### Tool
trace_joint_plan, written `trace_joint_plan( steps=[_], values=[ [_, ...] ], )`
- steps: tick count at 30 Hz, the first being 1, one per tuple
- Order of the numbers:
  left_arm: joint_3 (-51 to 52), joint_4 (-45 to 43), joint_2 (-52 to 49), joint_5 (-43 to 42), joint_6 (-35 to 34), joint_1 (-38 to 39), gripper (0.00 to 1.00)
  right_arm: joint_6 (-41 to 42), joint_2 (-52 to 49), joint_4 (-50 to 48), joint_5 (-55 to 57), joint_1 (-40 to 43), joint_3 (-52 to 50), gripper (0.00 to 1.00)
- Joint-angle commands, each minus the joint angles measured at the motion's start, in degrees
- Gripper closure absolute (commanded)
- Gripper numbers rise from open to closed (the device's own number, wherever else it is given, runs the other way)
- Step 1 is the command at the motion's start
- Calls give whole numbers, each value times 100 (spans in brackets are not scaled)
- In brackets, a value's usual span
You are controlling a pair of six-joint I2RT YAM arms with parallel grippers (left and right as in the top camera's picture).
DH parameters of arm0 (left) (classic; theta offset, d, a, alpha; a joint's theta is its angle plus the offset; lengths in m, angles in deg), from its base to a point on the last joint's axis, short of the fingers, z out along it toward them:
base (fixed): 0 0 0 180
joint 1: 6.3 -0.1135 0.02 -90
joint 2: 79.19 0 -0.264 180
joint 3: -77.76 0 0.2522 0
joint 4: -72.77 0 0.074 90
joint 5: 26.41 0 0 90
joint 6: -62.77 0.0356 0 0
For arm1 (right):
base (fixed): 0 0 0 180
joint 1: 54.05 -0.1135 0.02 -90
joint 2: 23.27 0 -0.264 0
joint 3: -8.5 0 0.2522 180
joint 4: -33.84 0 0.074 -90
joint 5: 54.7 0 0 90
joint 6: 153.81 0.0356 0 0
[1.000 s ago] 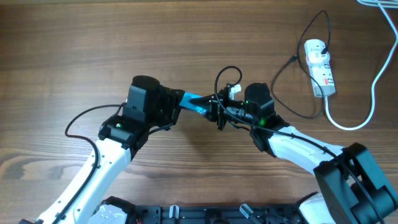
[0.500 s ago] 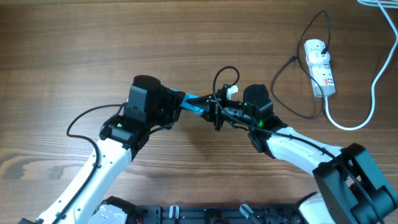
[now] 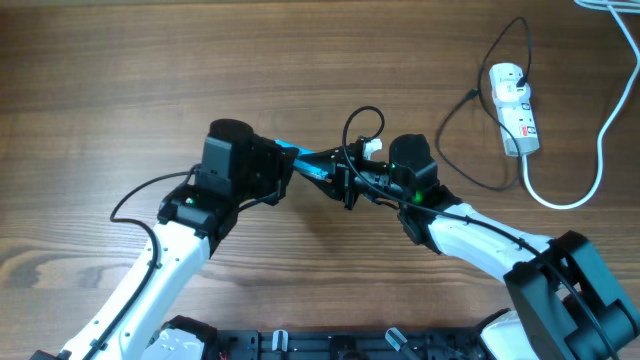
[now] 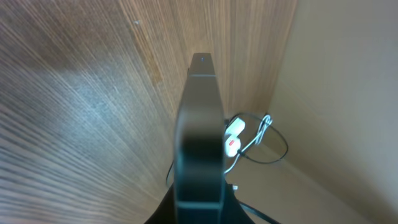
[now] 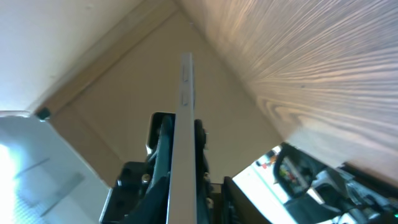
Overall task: Plug charger to phone and switch on socket
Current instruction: 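Regrasp the phone's bottom end with the left gripper, then release the phone from the right gripper and move it toward the power strip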
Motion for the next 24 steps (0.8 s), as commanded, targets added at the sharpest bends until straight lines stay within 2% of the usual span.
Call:
trace_joint_plan(
  steps=[1, 2, 5, 8, 9, 11, 15, 19, 22, 24],
  values=[
    [-11, -151, 0, -673, 730, -533, 96, -1049, 63, 337, 144, -52, 22, 63],
    [-11, -144, 0, -964, 1108, -772, 96, -1484, 66, 437, 345, -52, 22, 56],
    [-11, -120, -2, -1668, 1845, -1274, 96, -2546, 63, 595, 901, -42, 22, 44],
    [-11, 81, -2, -2369, 2524, -1794, 96, -3998, 66, 767, 1602, -26, 22, 36],
    [-11, 199, -2, -2643, 2789, -2004, 96, -4715, 66, 881, 1836, -7, 22, 33],
    [-11, 219, -44, -3130, 3165, -2192, 96, -5486, 81, 1283, 2205, 61, 28, 33],
    [-11, 131, -350, -3718, 3335, -2221, 96, -6006, 310, 2236, 2614, 260, 33, 33],
    [-11, -326, -1104, -4389, 3333, -2216, 96, -6408, 1080, 3283, 3119, 503, 46, 34],
    [-11, -802, -1646, -4800, 3331, -2214, 96, -6620, 1755, 4155, 3840, 549, 114, 33],
    [-11, -837, -1862, -4804, 3338, -2214, 96, -6743, 2277, 5211, 4782, 549, 358, 33]
  ],
)
